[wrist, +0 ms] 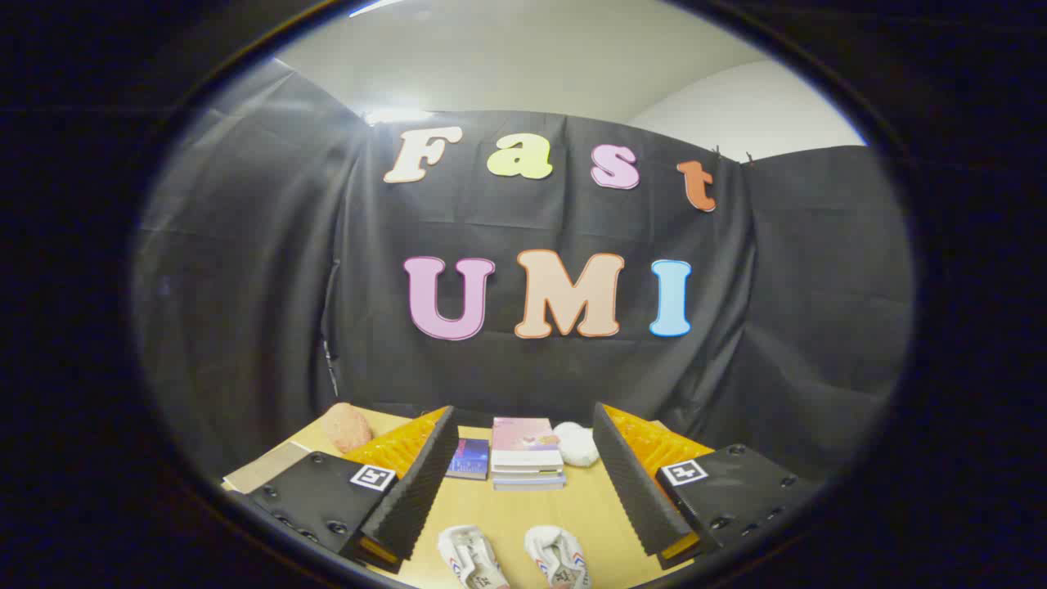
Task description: Open the storage box then place both shoes into the box .Put the left shoe in first, then the right shoe, with the right side of both shoes facing outward in a uniform manner.
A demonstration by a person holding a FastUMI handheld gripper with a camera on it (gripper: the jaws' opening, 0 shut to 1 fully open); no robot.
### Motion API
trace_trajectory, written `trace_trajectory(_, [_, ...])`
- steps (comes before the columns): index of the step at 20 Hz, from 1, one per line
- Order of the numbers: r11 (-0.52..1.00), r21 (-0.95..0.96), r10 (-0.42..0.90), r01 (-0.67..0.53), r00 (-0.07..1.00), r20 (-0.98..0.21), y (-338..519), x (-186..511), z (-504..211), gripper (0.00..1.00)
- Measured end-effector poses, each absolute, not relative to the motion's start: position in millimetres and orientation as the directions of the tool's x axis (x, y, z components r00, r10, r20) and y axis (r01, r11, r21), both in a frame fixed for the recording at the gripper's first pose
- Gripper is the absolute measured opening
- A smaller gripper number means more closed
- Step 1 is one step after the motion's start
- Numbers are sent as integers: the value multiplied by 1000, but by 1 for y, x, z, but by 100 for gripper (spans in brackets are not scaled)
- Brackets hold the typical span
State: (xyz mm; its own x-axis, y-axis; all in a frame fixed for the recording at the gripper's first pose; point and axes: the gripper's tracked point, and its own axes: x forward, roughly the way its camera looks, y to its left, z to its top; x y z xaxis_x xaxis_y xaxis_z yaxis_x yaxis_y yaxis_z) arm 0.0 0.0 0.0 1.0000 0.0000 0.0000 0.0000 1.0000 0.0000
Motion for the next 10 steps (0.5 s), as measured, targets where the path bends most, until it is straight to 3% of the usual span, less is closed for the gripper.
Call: trace_trajectory(10, [999, 34, -35, 35, 999, 2, -20, -2, 0, 97])
